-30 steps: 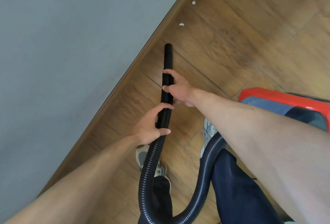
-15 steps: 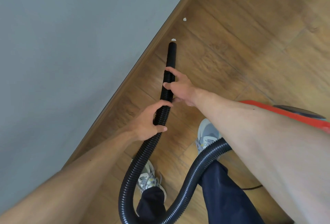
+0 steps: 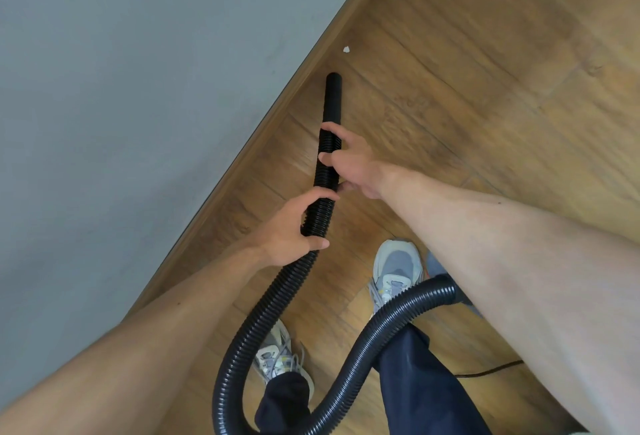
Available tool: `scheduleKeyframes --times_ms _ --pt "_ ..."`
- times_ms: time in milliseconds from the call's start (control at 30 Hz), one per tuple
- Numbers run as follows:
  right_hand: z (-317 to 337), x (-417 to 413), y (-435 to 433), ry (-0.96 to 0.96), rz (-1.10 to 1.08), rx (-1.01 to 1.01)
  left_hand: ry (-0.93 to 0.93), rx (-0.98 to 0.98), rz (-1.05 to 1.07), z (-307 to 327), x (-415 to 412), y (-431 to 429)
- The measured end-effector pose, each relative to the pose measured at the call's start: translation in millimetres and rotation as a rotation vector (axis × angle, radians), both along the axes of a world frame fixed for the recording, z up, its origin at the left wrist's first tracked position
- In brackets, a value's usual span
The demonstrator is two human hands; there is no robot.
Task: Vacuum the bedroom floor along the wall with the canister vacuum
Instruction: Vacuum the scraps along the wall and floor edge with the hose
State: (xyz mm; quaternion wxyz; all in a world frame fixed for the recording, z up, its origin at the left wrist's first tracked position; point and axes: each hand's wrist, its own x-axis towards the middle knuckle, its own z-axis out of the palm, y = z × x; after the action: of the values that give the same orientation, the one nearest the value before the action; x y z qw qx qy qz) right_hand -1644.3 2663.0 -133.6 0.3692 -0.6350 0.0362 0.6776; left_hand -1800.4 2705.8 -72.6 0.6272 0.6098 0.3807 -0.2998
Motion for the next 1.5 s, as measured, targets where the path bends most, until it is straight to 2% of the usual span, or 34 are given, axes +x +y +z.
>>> scheduleKeyframes --times_ms 667,900,1233,1500 --pt "13 57 12 -0.04 0.03 -0.035 -0.005 0.019 -0.028 10 58 10" --pt "43 87 5 -0.087 -0.026 -0.084 -0.029 0.061 -0.129 35 87 12" --pt "101 140 5 -0.18 -0.12 -0.046 -0.091 0.183 -0.21 80 143 17" --pt "120 159 7 -0.209 -0.166 -0.054 -0.135 0.234 -0.253 92 164 24"
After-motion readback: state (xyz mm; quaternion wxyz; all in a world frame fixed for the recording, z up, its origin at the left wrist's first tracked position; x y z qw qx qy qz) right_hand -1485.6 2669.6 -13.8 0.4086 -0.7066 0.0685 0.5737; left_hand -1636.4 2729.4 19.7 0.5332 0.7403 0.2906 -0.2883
